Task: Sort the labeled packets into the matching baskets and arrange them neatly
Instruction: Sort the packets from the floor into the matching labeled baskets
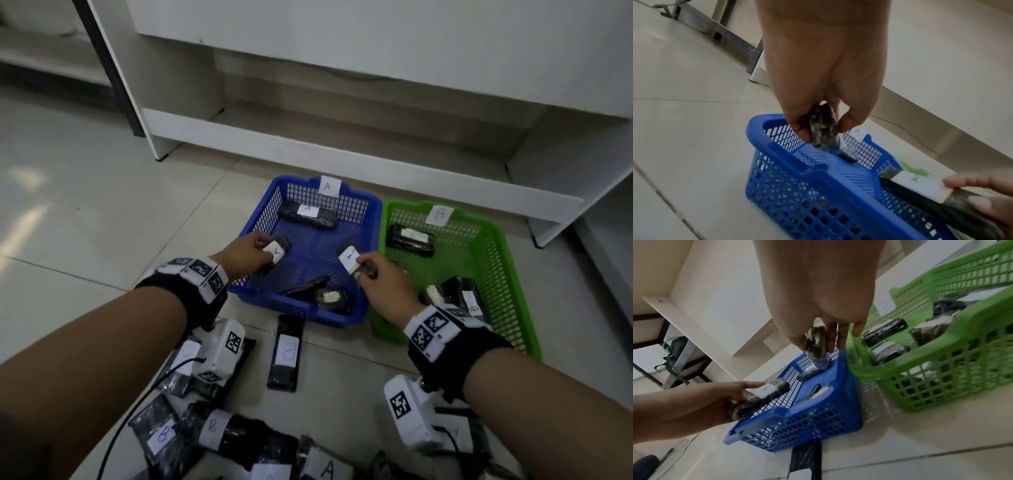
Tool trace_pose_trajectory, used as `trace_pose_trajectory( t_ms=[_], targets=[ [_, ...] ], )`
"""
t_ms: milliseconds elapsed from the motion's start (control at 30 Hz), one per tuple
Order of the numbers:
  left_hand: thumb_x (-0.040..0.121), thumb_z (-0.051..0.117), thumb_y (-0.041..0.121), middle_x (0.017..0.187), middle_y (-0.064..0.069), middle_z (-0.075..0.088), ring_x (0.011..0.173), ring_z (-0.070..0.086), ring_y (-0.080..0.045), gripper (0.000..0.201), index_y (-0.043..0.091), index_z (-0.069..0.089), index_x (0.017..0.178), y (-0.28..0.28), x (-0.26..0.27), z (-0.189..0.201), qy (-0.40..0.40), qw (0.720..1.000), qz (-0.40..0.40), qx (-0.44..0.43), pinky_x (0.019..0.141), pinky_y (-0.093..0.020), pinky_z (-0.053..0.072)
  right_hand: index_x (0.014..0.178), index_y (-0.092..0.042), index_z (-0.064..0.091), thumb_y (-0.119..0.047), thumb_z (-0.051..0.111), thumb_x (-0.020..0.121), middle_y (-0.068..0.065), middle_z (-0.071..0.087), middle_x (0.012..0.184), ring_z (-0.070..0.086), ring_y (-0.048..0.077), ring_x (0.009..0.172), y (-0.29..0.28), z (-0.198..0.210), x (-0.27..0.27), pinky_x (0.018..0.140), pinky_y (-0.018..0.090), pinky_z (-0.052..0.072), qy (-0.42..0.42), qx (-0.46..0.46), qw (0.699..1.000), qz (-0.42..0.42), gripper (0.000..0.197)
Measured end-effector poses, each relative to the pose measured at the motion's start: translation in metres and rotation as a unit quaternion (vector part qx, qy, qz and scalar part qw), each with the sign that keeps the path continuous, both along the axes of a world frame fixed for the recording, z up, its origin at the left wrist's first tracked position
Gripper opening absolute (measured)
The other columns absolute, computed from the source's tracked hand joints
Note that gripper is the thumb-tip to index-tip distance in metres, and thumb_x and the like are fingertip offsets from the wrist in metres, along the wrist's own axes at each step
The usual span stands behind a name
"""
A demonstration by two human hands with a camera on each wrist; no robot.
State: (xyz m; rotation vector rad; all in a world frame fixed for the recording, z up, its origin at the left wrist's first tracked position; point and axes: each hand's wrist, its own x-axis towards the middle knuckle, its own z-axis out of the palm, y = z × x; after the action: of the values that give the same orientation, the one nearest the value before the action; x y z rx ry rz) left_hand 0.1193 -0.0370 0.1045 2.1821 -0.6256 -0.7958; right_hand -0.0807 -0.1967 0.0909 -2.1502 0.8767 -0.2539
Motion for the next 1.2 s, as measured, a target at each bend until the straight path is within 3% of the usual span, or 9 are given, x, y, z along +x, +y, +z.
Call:
trace_pose_trajectory(
  t_ms=[167,267,467,633,767,867,967,1067,1200],
  targets=[
    [0.083,0.069,0.024,0.101,-0.006,0.051,0.086,0.051,-0.021,0.037,0.01,0.044,0.107,0.001,0.006,-0.015,-0.1,0.99,-0.076,0.071,0.063,-0.029,0.041,0.121,-0.035,0.049,-0.036,0.051,0.091,0.001,0.062,0.119,0.047,0.033,0.117,0.009,-0.014,0.027,0.097,0.053,0.037,0.097,-0.073,0.993,0.01,0.03],
    [0.085,0.067,0.016,0.108,-0.012,0.057,0.092,0.054,-0.025,0.03,0.007,0.049,0.107,0.001,0.013,-0.033,-0.13,0.983,-0.104,0.077,0.072,-0.029,0.04,0.123,-0.039,0.047,-0.037,0.053,0.09,-0.001,0.061,0.12,0.04,0.03,0.121,0.014,-0.018,0.038,0.097,0.05,0.031,0.129,-0.115,0.985,0.015,0.034],
    [0.086,0.062,0.009,0.118,-0.013,0.059,0.101,0.055,-0.027,0.031,0.006,0.054,0.116,-0.003,0.025,-0.046,-0.171,0.972,-0.122,0.101,0.075,-0.025,0.037,0.12,-0.035,0.046,-0.037,0.051,0.092,-0.001,0.064,0.113,0.019,0.026,0.136,0.01,-0.027,0.045,0.103,0.053,0.013,0.15,-0.169,0.974,0.023,0.029],
    [0.09,0.055,0.009,0.114,-0.017,0.057,0.093,0.055,-0.03,0.029,0.005,0.045,0.116,-0.004,0.021,-0.053,-0.207,0.959,-0.137,0.136,0.072,-0.031,0.039,0.132,-0.02,0.035,-0.036,0.039,0.098,0.013,0.046,0.139,-0.002,0.03,0.145,0.004,-0.036,0.043,0.11,0.06,-0.001,0.208,-0.168,0.963,0.024,0.037],
    [0.09,0.049,0.004,0.103,-0.018,0.057,0.084,0.054,-0.03,0.015,0.009,0.036,0.097,-0.005,0.02,-0.06,-0.246,0.943,-0.149,0.169,0.067,-0.032,0.038,0.135,-0.017,0.034,-0.036,0.035,0.099,0.01,0.033,0.149,-0.01,0.031,0.145,0.007,-0.039,0.046,0.11,0.061,-0.001,0.224,-0.211,0.951,0.029,0.04],
    [0.09,0.049,0.003,0.105,-0.019,0.057,0.094,0.057,-0.033,0.014,0.005,0.041,0.101,-0.006,0.02,-0.064,-0.26,0.929,-0.17,0.202,0.073,-0.035,0.042,0.132,-0.014,0.045,-0.03,0.038,0.098,0.004,0.015,0.156,-0.01,0.032,0.144,0.008,-0.041,0.043,0.11,0.062,-0.002,0.273,-0.237,0.931,0.052,0.038],
    [0.092,0.05,0.012,0.111,-0.013,0.06,0.103,0.055,-0.027,0.018,0.006,0.053,0.108,-0.004,0.025,-0.072,-0.293,0.905,-0.209,0.226,0.082,-0.032,0.042,0.12,-0.014,0.059,-0.024,0.039,0.097,0.002,0.023,0.149,-0.008,0.034,0.144,0.006,-0.042,0.038,0.11,0.062,-0.002,0.31,-0.215,0.922,0.084,0.032],
    [0.094,0.045,0.024,0.114,-0.006,0.06,0.112,0.048,-0.024,0.026,0.018,0.06,0.115,-0.005,0.02,-0.069,-0.313,0.88,-0.237,0.267,0.092,-0.032,0.035,0.125,-0.015,0.057,-0.032,0.032,0.1,0.0,0.027,0.147,-0.007,0.032,0.144,0.004,-0.043,0.036,0.11,0.061,-0.002,0.3,-0.209,0.927,0.081,0.039],
    [0.094,0.053,0.027,0.123,-0.012,0.061,0.113,0.056,-0.026,0.047,0.013,0.043,0.138,-0.008,0.019,-0.06,-0.229,0.924,-0.229,0.202,0.093,-0.032,0.042,0.126,-0.019,0.055,-0.041,0.031,0.099,-0.001,0.032,0.146,-0.005,0.032,0.144,0.004,-0.042,0.033,0.11,0.063,0.001,0.282,-0.215,0.931,0.086,0.042]
  ],
)
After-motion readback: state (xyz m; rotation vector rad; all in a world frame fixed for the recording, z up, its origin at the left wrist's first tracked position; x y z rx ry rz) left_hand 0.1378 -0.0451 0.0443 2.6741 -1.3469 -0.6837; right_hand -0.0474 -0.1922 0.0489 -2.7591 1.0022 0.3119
